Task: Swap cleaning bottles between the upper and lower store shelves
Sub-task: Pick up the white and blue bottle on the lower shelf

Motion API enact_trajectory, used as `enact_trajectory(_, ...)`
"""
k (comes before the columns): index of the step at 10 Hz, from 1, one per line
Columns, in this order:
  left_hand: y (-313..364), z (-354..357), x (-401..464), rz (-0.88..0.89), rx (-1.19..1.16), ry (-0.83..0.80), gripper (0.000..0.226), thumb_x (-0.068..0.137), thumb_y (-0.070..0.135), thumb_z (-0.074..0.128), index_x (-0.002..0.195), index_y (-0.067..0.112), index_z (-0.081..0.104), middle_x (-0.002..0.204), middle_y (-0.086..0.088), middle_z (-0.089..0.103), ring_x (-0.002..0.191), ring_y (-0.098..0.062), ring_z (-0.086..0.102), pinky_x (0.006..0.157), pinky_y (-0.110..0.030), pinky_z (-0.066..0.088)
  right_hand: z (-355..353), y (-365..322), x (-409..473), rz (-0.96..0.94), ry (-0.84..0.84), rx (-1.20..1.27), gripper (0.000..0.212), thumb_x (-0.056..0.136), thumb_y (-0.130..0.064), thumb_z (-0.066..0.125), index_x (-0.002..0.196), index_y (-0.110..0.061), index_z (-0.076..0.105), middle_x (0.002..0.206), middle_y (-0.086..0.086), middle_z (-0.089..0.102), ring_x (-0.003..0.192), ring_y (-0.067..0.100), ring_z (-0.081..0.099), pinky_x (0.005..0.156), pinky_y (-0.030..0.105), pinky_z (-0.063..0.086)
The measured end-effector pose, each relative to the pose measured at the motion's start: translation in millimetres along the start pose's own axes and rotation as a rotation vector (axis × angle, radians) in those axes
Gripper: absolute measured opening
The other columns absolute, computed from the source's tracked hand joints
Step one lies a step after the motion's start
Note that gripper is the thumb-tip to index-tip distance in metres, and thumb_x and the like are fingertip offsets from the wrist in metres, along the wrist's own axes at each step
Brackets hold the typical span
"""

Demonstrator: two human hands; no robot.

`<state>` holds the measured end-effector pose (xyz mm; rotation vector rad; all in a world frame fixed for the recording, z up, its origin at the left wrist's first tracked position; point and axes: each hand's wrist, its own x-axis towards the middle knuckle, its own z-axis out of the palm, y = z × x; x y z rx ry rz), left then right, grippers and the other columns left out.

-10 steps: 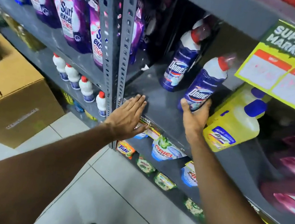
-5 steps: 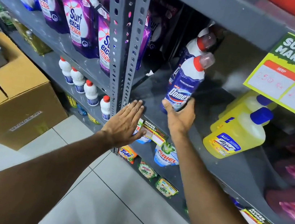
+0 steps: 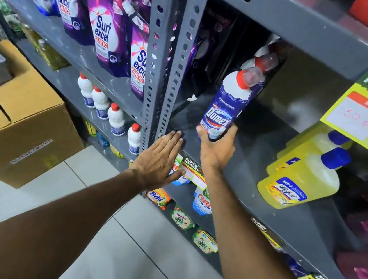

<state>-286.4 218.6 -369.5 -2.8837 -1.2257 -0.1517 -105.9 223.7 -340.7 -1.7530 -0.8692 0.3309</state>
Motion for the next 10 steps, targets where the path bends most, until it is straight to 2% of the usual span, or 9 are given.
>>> enact_trajectory(1, -0.3, -0.9, -0.5, -0.004, -0.023, -0.006, 0.09, 0.104, 0.068, 0.015, 0.163, 0.002, -0.003, 0.172, -0.017, -0.007, 0.16, -0.028, -0.007, 0.128, -0.038, -0.008, -1.5, 8.7, -2.0, 0.013, -0.052, 0.063, 0.064, 0.08, -0.032, 0.093, 0.129, -0.019, 0.056, 0.123, -0.008, 0.072, 0.101, -0.003, 0.071, 0.078, 0.0, 0.048)
enact_trajectory(2, 0.6, -1.2, -1.0, -0.015, -0.028, -0.021, 0.09, 0.104, 0.069, 0.014, 0.163, 0.003, -0.005, 0.172, -0.017, -0.009, 0.16, -0.028, -0.01, 0.13, -0.04, -0.006, -2.3, 9.6, -1.6, 0.025, -0.063, 0.101, 0.061, 0.079, -0.028, 0.093, 0.128, -0.018, 0.057, 0.119, -0.01, 0.071, 0.1, -0.011, 0.069, 0.077, -0.001, 0.048)
enact_trajectory(3, 3.9, -1.3, 0.3, -0.032, -0.041, -0.031, 0.091, 0.104, 0.07, 0.013, 0.163, 0.003, -0.006, 0.172, -0.017, -0.01, 0.16, -0.027, -0.012, 0.13, -0.04, -0.005, -3.4, 12.4, -0.4, 0.03, -0.062, 0.123, 0.061, 0.079, -0.029, 0.094, 0.127, -0.017, 0.058, 0.12, -0.008, 0.073, 0.104, 0.0, 0.072, 0.079, 0.002, 0.051)
enact_trajectory(4, 4.6, -2.0, 1.1, -0.038, -0.047, -0.043, 0.091, 0.104, 0.07, 0.012, 0.162, 0.003, -0.008, 0.172, -0.017, -0.012, 0.16, -0.027, -0.013, 0.13, -0.04, -0.006, -3.0, 14.5, 0.8, 0.033, -0.09, 0.14, 0.06, 0.079, -0.029, 0.094, 0.127, -0.019, 0.058, 0.11, -0.027, 0.068, 0.1, -0.013, 0.069, 0.079, 0.002, 0.051)
enact_trajectory(5, 3.9, -3.0, 1.5, -0.042, -0.041, -0.05, 0.091, 0.104, 0.069, 0.014, 0.162, 0.003, -0.008, 0.172, -0.017, -0.012, 0.16, -0.026, -0.014, 0.128, -0.038, -0.009, -1.0, 17.0, 3.4, 0.034, -0.102, 0.153, 0.06, 0.079, -0.027, 0.094, 0.127, -0.019, 0.058, 0.105, -0.036, 0.063, 0.096, -0.021, 0.066, 0.075, -0.001, 0.049)
enact_trajectory(6, 5.3, -4.2, 1.2, -0.038, -0.036, -0.061, 0.091, 0.104, 0.069, 0.014, 0.162, 0.003, -0.008, 0.172, -0.017, -0.013, 0.159, -0.026, -0.015, 0.127, -0.037, -0.012, -0.9, 17.0, 2.1, 0.046, -0.107, 0.129, 0.063, 0.08, -0.031, 0.093, 0.13, -0.019, 0.057, 0.106, -0.036, 0.06, 0.096, -0.026, 0.063, 0.071, -0.002, 0.048)
enact_trajectory(7, 5.7, -4.8, 1.4, -0.042, -0.034, -0.069, 0.091, 0.104, 0.069, 0.013, 0.162, 0.003, -0.009, 0.172, -0.016, -0.013, 0.159, -0.026, -0.015, 0.126, -0.037, -0.013, -1.3, 17.2, 1.7, 0.058, -0.11, 0.115, 0.064, 0.081, -0.033, 0.092, 0.132, -0.019, 0.056, 0.11, -0.027, 0.062, 0.096, -0.029, 0.06, 0.069, -0.004, 0.046)
enact_trajectory(9, 6.4, -4.4, 1.7, -0.041, -0.014, -0.088, 0.091, 0.104, 0.069, 0.013, 0.162, 0.003, -0.007, 0.172, -0.017, -0.012, 0.16, -0.027, -0.013, 0.127, -0.037, -0.011, -0.3, 18.0, 3.3, 0.056, -0.11, 0.093, 0.066, 0.081, -0.033, 0.092, 0.134, -0.018, 0.056, 0.112, -0.023, 0.063, 0.096, -0.03, 0.06, 0.067, -0.005, 0.046)
enact_trajectory(10, 6.2, -6.4, 4.0, -0.057, -0.019, -0.089, 0.092, 0.103, 0.07, 0.012, 0.162, 0.002, -0.008, 0.172, -0.018, -0.012, 0.16, -0.028, -0.013, 0.128, -0.039, -0.009, -0.5, 15.5, -0.1, 0.043, -0.091, 0.099, 0.073, 0.076, -0.034, 0.095, 0.135, -0.018, 0.056, 0.111, -0.027, 0.062, 0.097, -0.029, 0.059, 0.069, -0.005, 0.045)
